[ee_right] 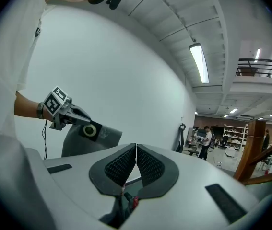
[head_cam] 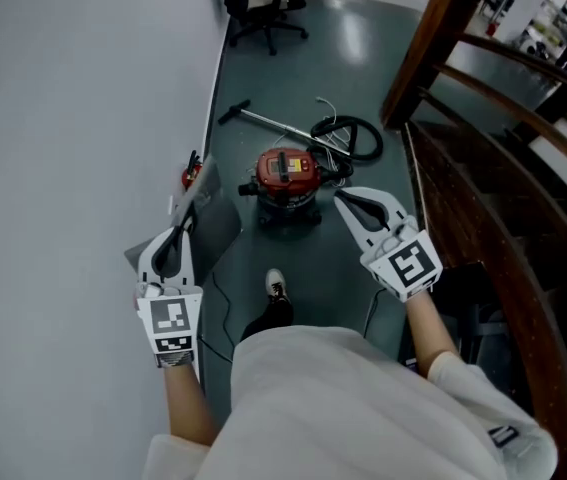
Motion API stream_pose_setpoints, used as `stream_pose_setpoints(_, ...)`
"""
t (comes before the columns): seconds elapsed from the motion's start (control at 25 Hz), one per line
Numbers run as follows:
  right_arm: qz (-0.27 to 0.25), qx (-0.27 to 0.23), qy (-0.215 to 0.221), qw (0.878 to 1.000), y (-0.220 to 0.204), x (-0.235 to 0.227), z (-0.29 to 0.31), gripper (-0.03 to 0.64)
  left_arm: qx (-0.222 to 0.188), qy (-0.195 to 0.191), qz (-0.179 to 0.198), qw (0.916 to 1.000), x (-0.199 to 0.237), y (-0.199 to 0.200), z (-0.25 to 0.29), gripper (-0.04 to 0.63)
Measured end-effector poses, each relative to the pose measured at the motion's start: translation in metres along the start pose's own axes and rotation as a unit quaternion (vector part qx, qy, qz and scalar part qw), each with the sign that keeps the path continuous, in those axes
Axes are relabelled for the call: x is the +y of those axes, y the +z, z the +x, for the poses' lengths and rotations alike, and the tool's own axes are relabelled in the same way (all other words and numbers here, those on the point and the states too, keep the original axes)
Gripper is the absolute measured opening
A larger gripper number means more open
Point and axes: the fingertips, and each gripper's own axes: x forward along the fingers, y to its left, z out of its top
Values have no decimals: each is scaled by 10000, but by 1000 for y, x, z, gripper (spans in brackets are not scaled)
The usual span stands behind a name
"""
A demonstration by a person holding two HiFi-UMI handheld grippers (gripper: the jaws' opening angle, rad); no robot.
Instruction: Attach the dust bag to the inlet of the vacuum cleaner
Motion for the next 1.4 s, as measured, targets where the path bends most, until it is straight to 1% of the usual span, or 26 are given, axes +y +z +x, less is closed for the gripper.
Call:
stream_pose_setpoints(0.16, -40, 66, -84, 9999, -6, -15, 30, 29, 58, -42, -51, 10000, 18, -6, 27, 26)
stream_pose_setpoints(0.32, -103, 228, 3, 9997, -16, -26, 63, 29, 85, -102, -68, 9999, 36, -11, 57, 26)
stream_pose_setpoints(0.52, -150, 383, 49, 9991, -23, -36, 103, 29, 75, -141, -203, 9997, 59, -21, 88, 26)
stream_pose_setpoints(0.72, -66, 484, -109, 9987, -29, -50, 132, 29, 132, -260, -238, 9993, 71, -36, 119, 26)
stream_pose_setpoints(0.88, 73, 578, -237, 9980, -40, -60, 148, 29, 192, -160, -311, 9992, 84, -52, 141, 26)
stream_pose_setpoints(1.0, 271, 722, -232, 9968, -55, -65, 158, 30, 246, -119, -435, 9987, 90, -62, 159, 26)
stream_pose_setpoints(1.2, 363, 1015, -68, 9942, -93, -70, 184, 31, 395, -103, -602, 9974, 93, -83, 197, 26)
stream_pose_setpoints(1.28, 398, 1129, 14, 9928, -107, -77, 192, 31, 451, -55, -673, 9967, 92, -89, 210, 26)
stream_pose_setpoints(1.4, 500, 1267, 12, 9907, -133, -90, 202, 31, 573, -114, -775, 9953, 84, -104, 228, 25)
